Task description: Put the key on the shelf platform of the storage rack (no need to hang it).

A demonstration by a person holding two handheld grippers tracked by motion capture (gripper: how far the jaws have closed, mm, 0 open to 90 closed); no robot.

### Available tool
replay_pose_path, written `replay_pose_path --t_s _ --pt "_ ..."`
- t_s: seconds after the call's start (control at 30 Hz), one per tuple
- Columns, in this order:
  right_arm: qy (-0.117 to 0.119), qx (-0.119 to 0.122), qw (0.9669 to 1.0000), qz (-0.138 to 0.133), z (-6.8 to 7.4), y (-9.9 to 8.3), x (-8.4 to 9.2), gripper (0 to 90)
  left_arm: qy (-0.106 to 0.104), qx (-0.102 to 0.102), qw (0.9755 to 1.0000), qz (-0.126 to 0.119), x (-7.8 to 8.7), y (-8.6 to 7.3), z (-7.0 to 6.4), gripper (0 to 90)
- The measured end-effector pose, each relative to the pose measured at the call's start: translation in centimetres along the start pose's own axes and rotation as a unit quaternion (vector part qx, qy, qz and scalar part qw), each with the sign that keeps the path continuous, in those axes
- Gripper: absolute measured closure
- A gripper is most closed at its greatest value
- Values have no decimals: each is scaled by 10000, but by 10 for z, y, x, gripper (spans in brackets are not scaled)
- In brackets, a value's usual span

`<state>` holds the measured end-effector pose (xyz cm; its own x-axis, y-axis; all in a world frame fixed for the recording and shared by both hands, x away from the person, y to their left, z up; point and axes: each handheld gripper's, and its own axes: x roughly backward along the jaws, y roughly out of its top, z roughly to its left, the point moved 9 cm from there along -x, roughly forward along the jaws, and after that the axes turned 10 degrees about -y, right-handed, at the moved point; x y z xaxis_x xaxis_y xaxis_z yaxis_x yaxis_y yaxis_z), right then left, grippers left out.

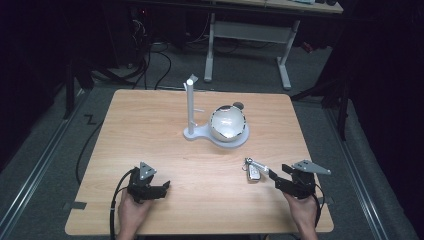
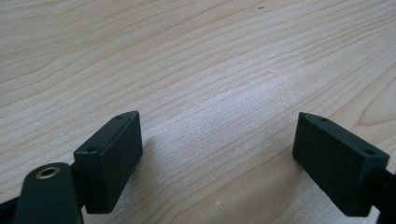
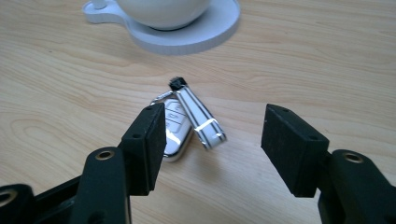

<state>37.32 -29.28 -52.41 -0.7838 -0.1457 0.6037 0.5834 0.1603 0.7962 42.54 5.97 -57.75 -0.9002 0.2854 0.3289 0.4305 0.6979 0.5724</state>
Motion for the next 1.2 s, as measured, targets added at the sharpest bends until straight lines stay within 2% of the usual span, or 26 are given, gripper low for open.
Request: replay_pose_path --t_s 0.17,0.4,0.93,1.2 --pt "111 215 9997 20 14 7 -5 408 1 0 10000 1 0 0 0 161" --pt "211 330 9992 26 25 13 -21 441 8 23 10000 -4 0 0 0 161" --pt "267 368 9980 436 34 12 -55 451 15 44 10000 -11 0 0 0 162" --pt "257 466 9972 530 40 16 -67 450 24 55 10000 -18 0 0 0 162"
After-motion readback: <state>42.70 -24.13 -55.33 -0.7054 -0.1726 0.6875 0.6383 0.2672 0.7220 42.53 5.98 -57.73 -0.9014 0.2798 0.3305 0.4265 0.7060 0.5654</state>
